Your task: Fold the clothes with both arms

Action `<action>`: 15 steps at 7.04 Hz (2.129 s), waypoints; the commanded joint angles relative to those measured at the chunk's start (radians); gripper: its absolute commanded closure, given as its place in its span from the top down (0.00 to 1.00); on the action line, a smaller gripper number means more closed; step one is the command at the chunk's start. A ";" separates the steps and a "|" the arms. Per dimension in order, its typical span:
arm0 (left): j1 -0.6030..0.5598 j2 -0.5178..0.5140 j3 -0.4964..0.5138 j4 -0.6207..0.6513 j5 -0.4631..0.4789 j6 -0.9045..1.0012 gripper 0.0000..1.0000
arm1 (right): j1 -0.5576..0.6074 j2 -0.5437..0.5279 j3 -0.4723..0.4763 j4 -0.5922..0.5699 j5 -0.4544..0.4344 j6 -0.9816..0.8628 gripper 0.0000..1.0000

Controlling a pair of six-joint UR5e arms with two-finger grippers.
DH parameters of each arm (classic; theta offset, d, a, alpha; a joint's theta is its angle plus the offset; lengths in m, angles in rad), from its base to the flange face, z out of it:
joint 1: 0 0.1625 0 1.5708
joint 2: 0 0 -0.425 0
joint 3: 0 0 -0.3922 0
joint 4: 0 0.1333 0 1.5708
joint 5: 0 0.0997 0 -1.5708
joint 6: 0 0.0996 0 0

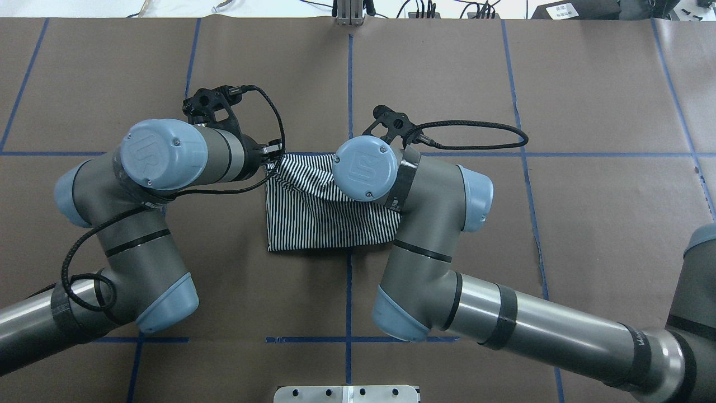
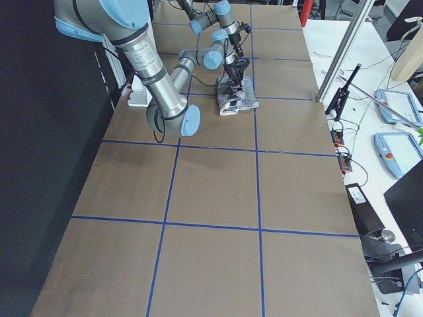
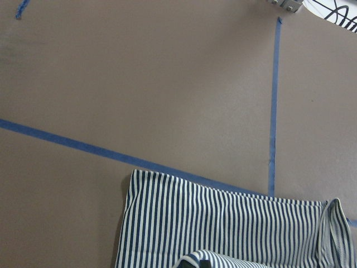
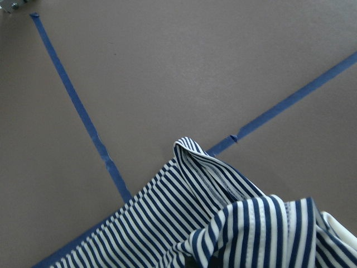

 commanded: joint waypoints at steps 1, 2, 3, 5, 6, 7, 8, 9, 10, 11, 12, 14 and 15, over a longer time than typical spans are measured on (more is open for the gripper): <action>-0.008 -0.008 0.106 -0.090 0.003 0.013 0.00 | 0.025 0.038 -0.144 0.101 0.001 -0.024 0.00; -0.008 -0.017 0.126 -0.090 0.003 0.013 0.00 | 0.025 0.038 -0.164 0.106 0.003 -0.030 0.00; -0.006 -0.018 0.131 -0.091 0.001 0.014 0.17 | 0.025 0.038 -0.165 0.106 0.012 -0.065 0.16; -0.015 -0.006 0.107 -0.096 -0.003 0.219 1.00 | 0.043 0.039 -0.153 0.106 0.033 -0.177 1.00; -0.052 -0.006 0.102 -0.096 -0.049 0.299 1.00 | 0.059 0.042 -0.134 0.106 0.105 -0.233 1.00; -0.105 0.006 0.099 -0.102 -0.153 0.403 1.00 | 0.057 0.044 -0.111 0.101 0.110 -0.239 1.00; -0.145 0.030 0.093 -0.105 -0.187 0.493 1.00 | 0.053 0.044 -0.103 0.098 0.106 -0.240 1.00; -0.152 0.032 0.099 -0.119 -0.186 0.502 1.00 | 0.006 0.033 -0.087 0.095 0.093 -0.264 1.00; -0.152 0.032 0.099 -0.121 -0.186 0.500 1.00 | -0.050 0.025 -0.088 0.093 0.032 -0.328 1.00; -0.152 0.032 0.097 -0.121 -0.186 0.493 1.00 | -0.076 0.025 -0.091 0.051 0.000 -0.407 1.00; -0.152 0.032 0.099 -0.122 -0.186 0.491 1.00 | -0.076 0.024 -0.090 0.016 0.001 -0.468 1.00; -0.152 0.032 0.097 -0.122 -0.186 0.490 1.00 | -0.087 0.033 -0.118 0.014 -0.006 -0.508 1.00; -0.152 0.032 0.097 -0.122 -0.186 0.490 1.00 | -0.073 0.033 -0.132 0.015 -0.007 -0.527 1.00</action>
